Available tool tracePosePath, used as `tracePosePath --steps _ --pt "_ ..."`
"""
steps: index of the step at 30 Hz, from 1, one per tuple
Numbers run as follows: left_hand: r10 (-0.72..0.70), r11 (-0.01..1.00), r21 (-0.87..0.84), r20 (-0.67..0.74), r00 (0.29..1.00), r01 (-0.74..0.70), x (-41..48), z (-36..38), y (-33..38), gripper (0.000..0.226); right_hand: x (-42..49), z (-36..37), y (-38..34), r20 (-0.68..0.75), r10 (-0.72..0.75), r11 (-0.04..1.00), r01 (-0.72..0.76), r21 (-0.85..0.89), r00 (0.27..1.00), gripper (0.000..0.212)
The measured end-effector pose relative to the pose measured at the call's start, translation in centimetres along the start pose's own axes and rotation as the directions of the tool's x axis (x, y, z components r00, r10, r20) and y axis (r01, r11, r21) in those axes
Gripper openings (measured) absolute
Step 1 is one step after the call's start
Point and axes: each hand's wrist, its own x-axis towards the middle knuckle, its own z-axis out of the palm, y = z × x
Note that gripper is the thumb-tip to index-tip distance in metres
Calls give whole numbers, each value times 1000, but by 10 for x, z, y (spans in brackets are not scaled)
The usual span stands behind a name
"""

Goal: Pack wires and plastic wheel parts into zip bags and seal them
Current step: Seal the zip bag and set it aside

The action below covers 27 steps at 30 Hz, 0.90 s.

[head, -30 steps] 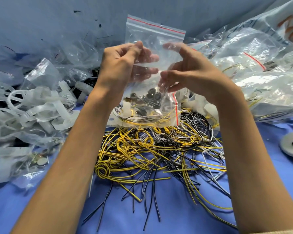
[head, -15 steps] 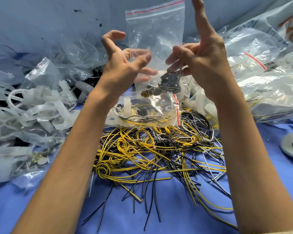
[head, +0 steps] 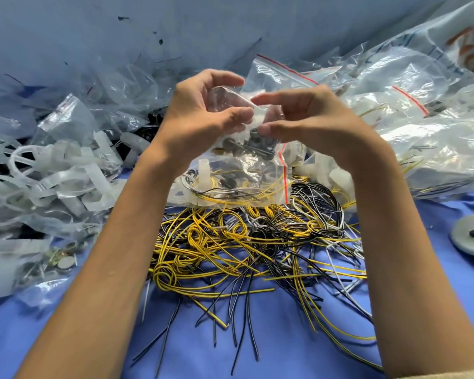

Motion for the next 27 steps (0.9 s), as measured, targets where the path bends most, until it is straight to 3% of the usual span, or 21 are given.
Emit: tracePosePath --steps 5,9,13,19,22,27 --pt "-11 997 70 -16 1000 13 2 -3 -3 34 3 2 -3 -108 -35 992 21 -123 994 43" --pt "-25 978 206 -4 1000 25 4 -8 -7 31 3 1 -4 -209 -129 984 99 -150 969 44" --pt "-33 973 230 -22 999 37 5 -13 -9 29 4 2 -5 -275 -189 977 152 -150 943 42" --pt "1 954 299 -27 1000 7 4 -12 -7 7 8 5 1 -299 -212 955 132 -264 931 28" --pt "40 922 386 -54 998 -16 5 -11 -8 23 10 6 4 -317 -237 943 139 -304 918 18" --pt "117 886 459 -87 989 -64 6 -10 -6 23 10 5 4 -330 -217 946 114 -304 919 7"
